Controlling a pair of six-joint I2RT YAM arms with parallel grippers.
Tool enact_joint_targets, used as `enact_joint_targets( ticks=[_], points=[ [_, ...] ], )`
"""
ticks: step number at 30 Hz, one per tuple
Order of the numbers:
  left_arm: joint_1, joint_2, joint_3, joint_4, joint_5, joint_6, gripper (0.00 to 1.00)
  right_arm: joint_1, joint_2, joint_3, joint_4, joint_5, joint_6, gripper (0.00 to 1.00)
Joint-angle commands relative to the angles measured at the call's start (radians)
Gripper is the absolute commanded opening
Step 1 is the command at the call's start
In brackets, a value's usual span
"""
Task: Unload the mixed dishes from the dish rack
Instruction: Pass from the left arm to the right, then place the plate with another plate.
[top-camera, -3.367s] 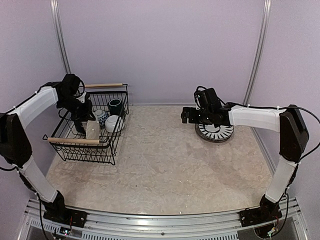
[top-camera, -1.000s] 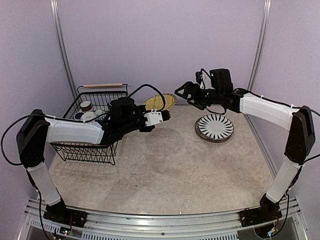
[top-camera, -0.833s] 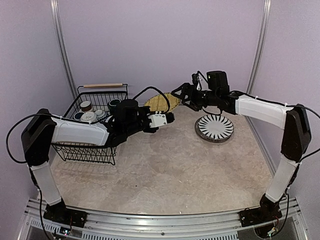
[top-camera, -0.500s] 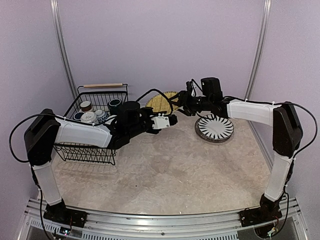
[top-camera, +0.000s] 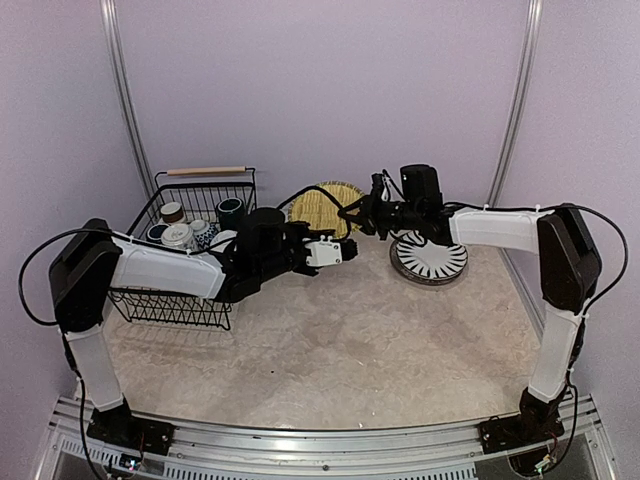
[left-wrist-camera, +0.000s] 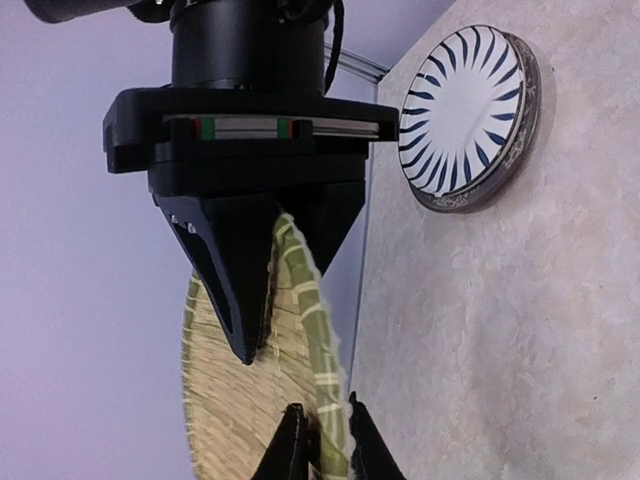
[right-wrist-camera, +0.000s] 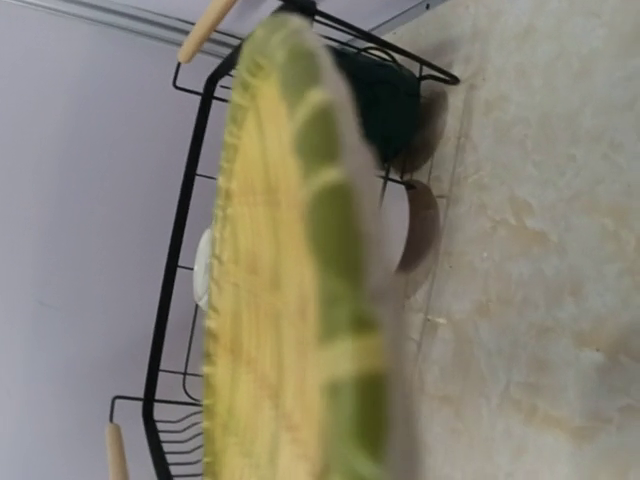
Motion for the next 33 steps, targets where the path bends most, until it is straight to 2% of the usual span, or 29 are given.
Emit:
enact_joint_targets(
  ticks=[1, 3, 6, 13, 16, 19, 27, 33],
  points=[
    [-0.004, -0.053, 0.002, 0.038, 0.023, -0.122, 0.24, 0.002, -0.021, -0.04, 0.1, 0.003, -0.098, 0.01],
    [-0.005, -0.065, -0.011, 0.041, 0.02, -0.142, 0.4, -0.002, -0.029, -0.052, 0.112, 0.009, -0.094, 0.0],
    [-0.007, -0.093, -0.029, 0.023, 0.018, -0.182, 0.56, -0.01, -0.049, -0.067, 0.117, 0.026, -0.099, 0.0],
    [-0.01, -0.203, -0.032, -0.201, 0.066, -0.36, 0.85, -0.041, -0.105, -0.124, 0.081, 0.093, -0.158, 0.0],
    [-0.01, -0.261, -0.021, -0.296, 0.111, -0.463, 0.94, -0.061, -0.134, -0.147, 0.026, 0.135, -0.215, 0.0],
    [-0.004, -0.316, -0.007, -0.388, 0.152, -0.564, 0.99, -0.082, -0.164, -0.155, -0.068, 0.226, -0.287, 0.0],
    [0.089, -0.463, 0.114, -0.669, 0.251, -0.919, 0.99, -0.129, -0.215, -0.16, -0.322, 0.489, -0.493, 0.0],
    [0.209, -0.542, 0.154, -0.73, 0.299, -1.142, 0.99, -0.213, -0.226, -0.193, -0.383, 0.543, -0.538, 0.0]
  ],
)
